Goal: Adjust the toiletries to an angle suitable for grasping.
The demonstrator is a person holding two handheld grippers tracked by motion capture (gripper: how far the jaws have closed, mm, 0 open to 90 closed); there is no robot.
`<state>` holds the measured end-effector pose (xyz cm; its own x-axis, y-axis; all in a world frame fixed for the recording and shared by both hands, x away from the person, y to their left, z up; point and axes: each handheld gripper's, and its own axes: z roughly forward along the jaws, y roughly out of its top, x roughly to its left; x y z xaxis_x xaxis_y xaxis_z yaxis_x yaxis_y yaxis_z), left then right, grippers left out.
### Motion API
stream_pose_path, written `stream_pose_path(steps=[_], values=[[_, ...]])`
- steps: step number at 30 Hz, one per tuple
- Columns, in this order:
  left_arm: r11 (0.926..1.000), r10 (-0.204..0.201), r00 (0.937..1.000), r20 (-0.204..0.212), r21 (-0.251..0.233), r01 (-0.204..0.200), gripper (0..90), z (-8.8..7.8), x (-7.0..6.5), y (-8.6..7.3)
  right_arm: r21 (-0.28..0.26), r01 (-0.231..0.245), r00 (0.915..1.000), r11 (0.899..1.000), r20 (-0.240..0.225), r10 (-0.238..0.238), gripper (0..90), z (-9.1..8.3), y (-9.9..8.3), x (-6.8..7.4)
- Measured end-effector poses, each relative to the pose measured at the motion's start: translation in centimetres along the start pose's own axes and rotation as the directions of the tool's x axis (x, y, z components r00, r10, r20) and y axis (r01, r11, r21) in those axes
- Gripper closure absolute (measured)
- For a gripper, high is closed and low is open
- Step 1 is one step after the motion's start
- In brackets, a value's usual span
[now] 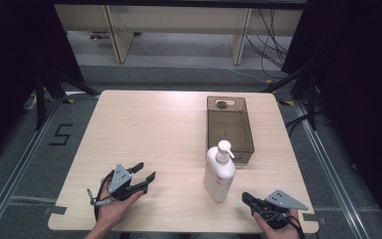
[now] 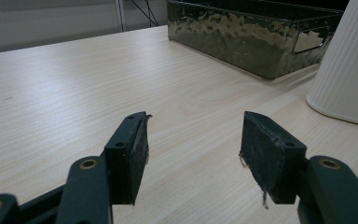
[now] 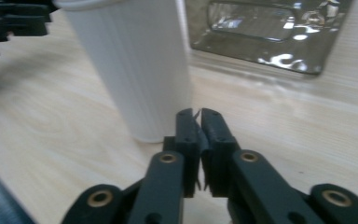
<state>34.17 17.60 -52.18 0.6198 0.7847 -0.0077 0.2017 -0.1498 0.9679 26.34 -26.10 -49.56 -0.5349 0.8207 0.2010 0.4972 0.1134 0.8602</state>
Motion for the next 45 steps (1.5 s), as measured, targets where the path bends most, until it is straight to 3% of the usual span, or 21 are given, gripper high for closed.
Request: stream_pose_path(steps=[1,3,4,5,10,12,13,15,16,18,20,21,25,26,29,30,32,39,42,43,45], values=[[1.0000,0.004,1.0000,0.000,0.000,-0.004,40.7,0.0,0.0,0.0,0.003,0.043,0.9990,0.999,0.005,-0.043,90.0,-0.1,0.1,0.0],[1.0000,0.003,1.0000,0.000,0.000,-0.003,40.5,0.0,0.0,0.0,0.008,0.046,0.9986,0.999,-0.026,-0.045,90.0,-0.2,0.2,0.8],[1.0000,0.001,1.0000,-0.001,0.000,-0.001,40.4,0.0,0.1,0.0,0.018,0.022,0.9992,1.000,-0.032,-0.022,90.0,-0.3,0.3,1.3],[0.9999,0.015,0.9999,-0.004,0.000,-0.015,40.4,0.0,0.2,0.1,0.000,0.047,0.9978,0.999,-0.047,-0.047,90.0,-0.3,0.4,1.5],[0.9999,0.011,0.9999,-0.009,0.004,-0.011,40.2,-0.1,0.2,0.1,-0.004,0.076,0.9940,0.997,-0.078,-0.076,90.0,-0.3,1.1,3.1],[1.0000,0.008,0.9999,-0.009,0.006,-0.008,40.2,-0.1,0.1,0.1,-0.022,0.077,0.9920,0.997,-0.098,-0.079,90.0,-0.2,1.4,3.7],[0.9999,0.010,0.9999,-0.009,0.007,-0.010,40.2,-0.1,0.1,0.1,-0.003,0.062,0.9937,0.998,-0.093,-0.062,90.0,-0.3,1.5,4.1],[1.0000,0.006,1.0000,-0.002,-0.004,-0.006,40.1,0.0,0.1,0.0,-0.036,0.101,0.9896,0.994,-0.100,-0.104,90.0,0.0,1.8,4.5],[1.0000,0.005,1.0000,-0.002,-0.003,-0.005,40.0,0.0,0.1,0.0,-0.024,0.059,0.9911,0.998,-0.119,-0.061,90.0,0.1,1.9,5.1],[1.0000,-0.001,1.0000,-0.002,0.000,0.001,40.0,0.0,0.1,0.0,-0.047,0.100,0.9893,0.994,-0.102,-0.104,90.0,0.4,2.2,5.4],[1.0000,0.003,1.0000,-0.001,0.000,-0.003,39.9,0.0,0.1,0.0,-0.061,0.093,0.9883,0.994,-0.115,-0.100,90.0,0.7,2.3,5.6],[1.0000,0.003,1.0000,-0.001,0.001,-0.003,39.9,0.0,0.1,0.0,-0.071,0.114,0.9884,0.991,-0.093,-0.120,90.0,1.0,2.7,6.0],[0.9999,-0.017,0.9998,-0.002,0.001,0.017,39.8,0.0,0.0,0.0,-0.074,0.087,0.9917,0.994,-0.089,-0.093,90.0,1.6,3.2,6.9],[0.9998,-0.018,0.9998,-0.005,0.003,0.018,39.8,0.0,0.0,0.0,-0.086,0.114,0.9893,0.990,-0.080,-0.121,90.0,1.7,3.4,6.9],[0.9999,-0.017,0.9999,-0.002,0.000,0.017,39.6,0.0,0.0,0.0,-0.101,0.100,0.9906,0.990,-0.083,-0.109,90.0,2.1,3.6,7.2],[0.9999,0.011,0.9999,-0.006,0.006,-0.011,39.6,-0.1,0.1,0.1,-0.105,0.121,0.9901,0.987,-0.058,-0.128,90.0,2.2,3.9,7.1],[0.9999,-0.013,0.9999,0.000,0.003,0.013,39.5,0.0,0.0,0.0,-0.107,0.104,0.9920,0.989,-0.061,-0.110,90.0,2.5,4.0,7.2],[0.9999,-0.012,0.9999,0.000,0.003,0.012,39.2,0.0,0.0,0.0,-0.114,0.091,0.9953,0.989,-0.021,-0.094,90.0,2.5,4.2,7.0],[1.0000,0.000,1.0000,0.003,0.002,0.000,39.0,0.0,0.1,0.0,-0.122,0.062,0.9967,0.991,-0.045,-0.068,90.0,2.4,4.2,7.0],[1.0000,-0.002,1.0000,0.004,0.003,0.002,39.0,0.0,0.1,0.0,-0.112,0.085,0.9959,0.990,-0.021,-0.088,90.0,2.2,4.2,6.8],[1.0000,-0.005,1.0000,0.003,0.004,0.005,38.9,0.0,0.1,0.0,-0.117,0.064,0.9976,0.991,-0.017,-0.066,90.0,2.1,4.2,6.7]])
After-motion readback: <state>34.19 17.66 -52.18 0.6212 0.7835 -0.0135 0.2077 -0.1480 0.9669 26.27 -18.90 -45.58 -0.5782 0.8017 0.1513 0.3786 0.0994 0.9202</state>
